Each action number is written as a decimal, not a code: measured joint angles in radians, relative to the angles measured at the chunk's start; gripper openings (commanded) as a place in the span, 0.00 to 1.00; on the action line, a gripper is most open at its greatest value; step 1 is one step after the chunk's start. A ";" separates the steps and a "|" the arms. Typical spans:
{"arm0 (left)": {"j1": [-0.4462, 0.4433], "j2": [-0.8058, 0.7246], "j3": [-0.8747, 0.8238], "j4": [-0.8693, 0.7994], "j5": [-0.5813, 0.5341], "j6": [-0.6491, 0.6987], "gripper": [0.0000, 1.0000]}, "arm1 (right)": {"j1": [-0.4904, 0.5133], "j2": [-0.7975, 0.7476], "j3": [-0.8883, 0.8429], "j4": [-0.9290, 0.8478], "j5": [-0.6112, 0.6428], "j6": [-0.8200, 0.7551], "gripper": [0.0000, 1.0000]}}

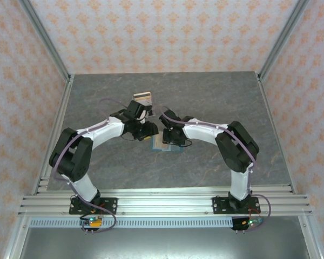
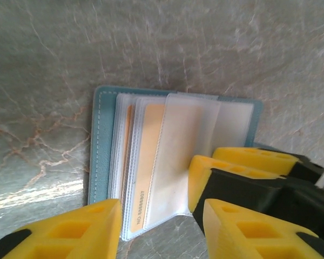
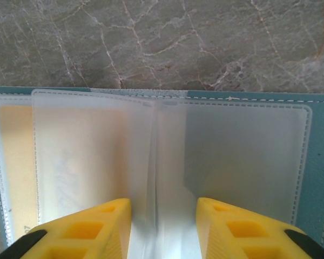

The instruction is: Take the credit cards out of the card holder

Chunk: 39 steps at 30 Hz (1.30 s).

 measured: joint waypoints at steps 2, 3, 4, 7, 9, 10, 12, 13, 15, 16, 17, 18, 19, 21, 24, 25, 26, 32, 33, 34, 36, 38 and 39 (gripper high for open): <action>-0.008 0.023 0.003 0.000 0.006 0.000 0.40 | -0.004 -0.010 -0.017 0.019 -0.006 0.000 0.36; -0.013 0.034 0.006 0.000 0.009 -0.002 0.39 | -0.006 -0.013 -0.023 0.026 -0.011 0.000 0.35; -0.014 0.044 0.011 0.001 0.011 -0.004 0.38 | -0.010 -0.016 -0.029 0.034 -0.017 0.000 0.34; -0.019 0.066 0.023 0.001 0.017 -0.007 0.33 | -0.020 -0.027 -0.049 0.055 -0.037 0.000 0.32; -0.019 0.077 0.032 0.002 0.017 -0.007 0.31 | -0.026 -0.034 -0.062 0.071 -0.050 0.001 0.31; -0.019 0.082 0.038 0.002 0.018 -0.006 0.30 | -0.030 -0.037 -0.069 0.079 -0.058 0.001 0.31; -0.023 0.096 0.049 0.001 0.018 -0.006 0.29 | -0.036 -0.042 -0.078 0.090 -0.068 0.001 0.30; -0.025 0.103 0.055 0.001 0.019 -0.005 0.29 | -0.038 -0.044 -0.082 0.095 -0.072 0.004 0.29; -0.032 0.119 0.060 0.001 0.027 -0.005 0.29 | -0.043 -0.046 -0.088 0.101 -0.079 0.005 0.29; -0.035 0.128 0.061 0.001 0.032 -0.003 0.29 | -0.043 -0.048 -0.090 0.105 -0.083 0.006 0.28; -0.039 0.134 0.061 0.000 0.032 -0.002 0.29 | -0.045 -0.048 -0.092 0.106 -0.085 0.008 0.28; -0.042 0.141 0.062 -0.002 0.032 0.001 0.29 | -0.047 -0.048 -0.093 0.109 -0.089 0.009 0.27; -0.045 0.148 0.066 -0.006 0.032 0.003 0.30 | -0.048 -0.048 -0.094 0.112 -0.093 0.011 0.27; -0.048 0.156 0.074 -0.010 0.032 0.005 0.32 | -0.051 -0.050 -0.099 0.119 -0.097 0.016 0.27; -0.050 0.156 0.079 -0.011 0.032 0.005 0.33 | -0.056 -0.061 -0.117 0.141 -0.108 0.023 0.27; -0.050 0.156 0.079 -0.011 0.032 0.005 0.33 | -0.059 -0.066 -0.127 0.152 -0.113 0.026 0.27; -0.050 0.156 0.079 -0.011 0.034 0.005 0.33 | -0.062 -0.070 -0.134 0.162 -0.119 0.028 0.27; -0.050 0.159 0.081 -0.008 0.067 0.005 0.33 | -0.085 -0.097 -0.188 0.234 -0.173 0.050 0.28; -0.051 0.162 0.081 -0.004 0.079 0.005 0.33 | -0.090 -0.101 -0.196 0.244 -0.181 0.053 0.28; -0.052 0.166 0.081 -0.001 0.089 0.005 0.33 | -0.094 -0.108 -0.204 0.251 -0.188 0.058 0.28; -0.054 0.174 0.085 0.001 0.109 0.004 0.33 | -0.100 -0.119 -0.216 0.262 -0.196 0.061 0.28; -0.058 0.183 0.093 0.008 0.124 0.004 0.33 | -0.104 -0.135 -0.228 0.270 -0.201 0.069 0.29; -0.059 0.185 0.094 0.017 0.134 0.003 0.33 | -0.104 -0.147 -0.235 0.271 -0.201 0.072 0.29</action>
